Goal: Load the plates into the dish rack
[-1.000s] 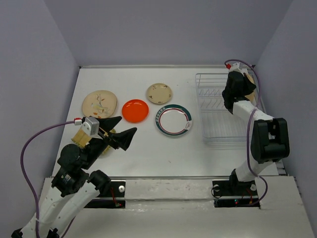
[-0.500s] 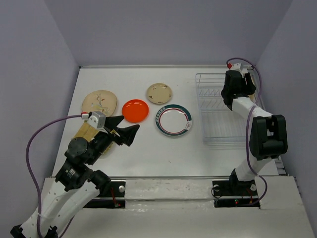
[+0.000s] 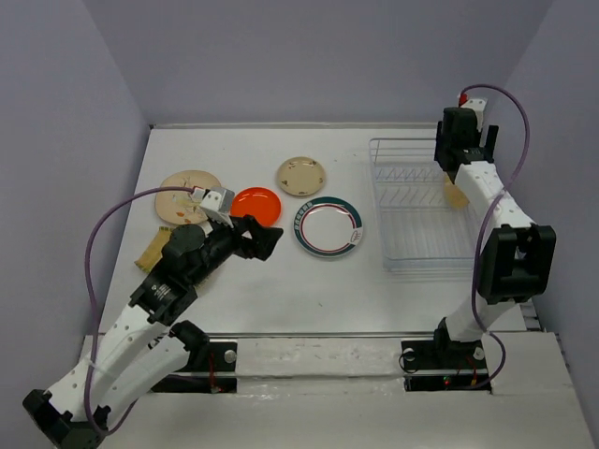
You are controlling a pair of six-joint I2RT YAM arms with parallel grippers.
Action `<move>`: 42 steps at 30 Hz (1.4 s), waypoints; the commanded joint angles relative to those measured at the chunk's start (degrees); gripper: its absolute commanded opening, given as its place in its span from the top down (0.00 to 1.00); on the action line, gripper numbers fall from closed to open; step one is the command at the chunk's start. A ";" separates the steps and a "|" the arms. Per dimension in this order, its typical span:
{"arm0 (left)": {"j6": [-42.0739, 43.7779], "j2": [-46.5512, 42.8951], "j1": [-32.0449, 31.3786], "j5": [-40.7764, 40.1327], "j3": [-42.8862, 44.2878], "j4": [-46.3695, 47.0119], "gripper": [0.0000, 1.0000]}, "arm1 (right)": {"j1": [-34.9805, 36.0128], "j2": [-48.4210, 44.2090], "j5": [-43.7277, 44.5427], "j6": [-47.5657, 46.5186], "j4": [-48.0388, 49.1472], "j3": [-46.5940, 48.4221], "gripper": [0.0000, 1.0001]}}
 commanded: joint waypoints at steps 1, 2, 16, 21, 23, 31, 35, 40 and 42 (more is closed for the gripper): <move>-7.07 4.89 0.23 3.02 1.30 3.65 0.01 | 0.02 -8.73 -9.04 14.46 -8.32 2.11 0.06; -9.19 5.33 0.23 3.19 0.07 5.14 0.01 | 0.02 -10.69 -11.24 15.80 -8.15 1.31 0.06; -25.20 33.18 -0.56 -10.07 -9.35 30.10 0.15 | 15.21 -45.13 -39.81 29.24 6.60 -28.03 0.15; -26.18 43.29 -0.65 -12.27 -6.18 33.80 0.23 | 20.58 -49.55 -47.20 34.09 11.71 -37.44 0.18; -25.91 46.71 -0.73 -13.67 -4.78 34.42 0.26 | 22.86 -49.64 -47.91 35.23 13.29 -40.60 0.18; -25.65 57.53 -0.64 -15.61 -0.30 38.37 0.35 | 25.06 -50.34 -48.61 36.91 16.37 -45.01 0.19; -26.17 63.41 -0.64 -15.09 1.03 41.00 0.41 | 25.07 -51.05 -48.88 37.26 16.55 -45.89 0.20; -26.79 66.41 -0.38 -15.53 -0.20 47.33 0.63 | 25.07 -50.08 -50.98 38.22 17.34 -46.86 0.23; -26.70 67.47 -0.12 -15.17 -0.55 49.62 0.81 | 25.07 -49.73 -51.60 38.49 17.34 -46.95 0.23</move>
